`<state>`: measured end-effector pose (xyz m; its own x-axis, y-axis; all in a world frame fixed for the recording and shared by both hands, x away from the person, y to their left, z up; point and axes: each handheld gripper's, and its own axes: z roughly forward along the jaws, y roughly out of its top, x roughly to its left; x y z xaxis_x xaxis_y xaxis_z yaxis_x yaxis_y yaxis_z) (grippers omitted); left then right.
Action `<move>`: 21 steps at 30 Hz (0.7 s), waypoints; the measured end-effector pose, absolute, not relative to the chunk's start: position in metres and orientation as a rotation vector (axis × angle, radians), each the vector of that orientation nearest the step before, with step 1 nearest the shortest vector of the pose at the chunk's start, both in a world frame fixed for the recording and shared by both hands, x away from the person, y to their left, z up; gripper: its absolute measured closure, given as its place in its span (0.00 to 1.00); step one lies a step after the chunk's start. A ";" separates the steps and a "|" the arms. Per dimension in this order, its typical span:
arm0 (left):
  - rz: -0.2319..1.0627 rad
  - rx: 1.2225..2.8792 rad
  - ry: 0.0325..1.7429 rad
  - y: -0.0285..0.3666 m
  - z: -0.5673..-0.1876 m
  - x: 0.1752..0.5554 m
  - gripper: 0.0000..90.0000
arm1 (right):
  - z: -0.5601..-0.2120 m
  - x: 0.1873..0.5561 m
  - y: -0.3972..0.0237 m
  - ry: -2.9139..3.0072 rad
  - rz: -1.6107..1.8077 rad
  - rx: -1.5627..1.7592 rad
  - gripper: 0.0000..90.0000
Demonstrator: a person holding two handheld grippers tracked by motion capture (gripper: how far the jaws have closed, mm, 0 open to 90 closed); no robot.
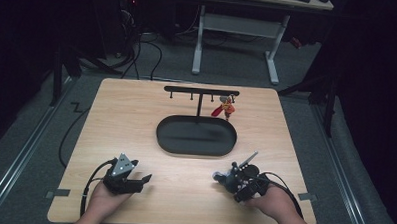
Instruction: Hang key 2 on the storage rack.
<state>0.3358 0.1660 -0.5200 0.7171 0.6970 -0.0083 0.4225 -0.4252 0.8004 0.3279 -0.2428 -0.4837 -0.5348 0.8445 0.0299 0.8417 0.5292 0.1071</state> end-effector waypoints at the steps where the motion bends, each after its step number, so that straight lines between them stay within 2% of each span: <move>1: 0.413 2.079 0.849 0.166 -0.520 0.336 0.31 | -0.484 0.328 -0.243 2.731 0.169 1.494 0.34; 6: 0.414 2.078 0.849 0.166 -0.520 0.336 0.31 | -0.487 0.329 -0.240 2.743 0.154 1.469 0.37; 10: 0.412 2.081 0.849 0.166 -0.520 0.336 0.31 | -0.486 0.328 -0.237 2.733 0.140 1.442 0.48; 12: 0.414 2.080 0.848 0.166 -0.520 0.336 0.31 | -0.485 0.329 -0.237 2.744 0.130 1.466 0.50; 21: 0.412 2.084 0.846 0.166 -0.520 0.336 0.31 | -0.475 0.330 -0.234 2.750 0.135 1.444 0.52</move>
<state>0.3361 0.1657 -0.5204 0.7195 0.6944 -0.0072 0.4223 -0.4293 0.7984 0.3301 -0.2340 -0.4755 -0.5684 0.8227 0.0112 0.8199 0.5651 0.0919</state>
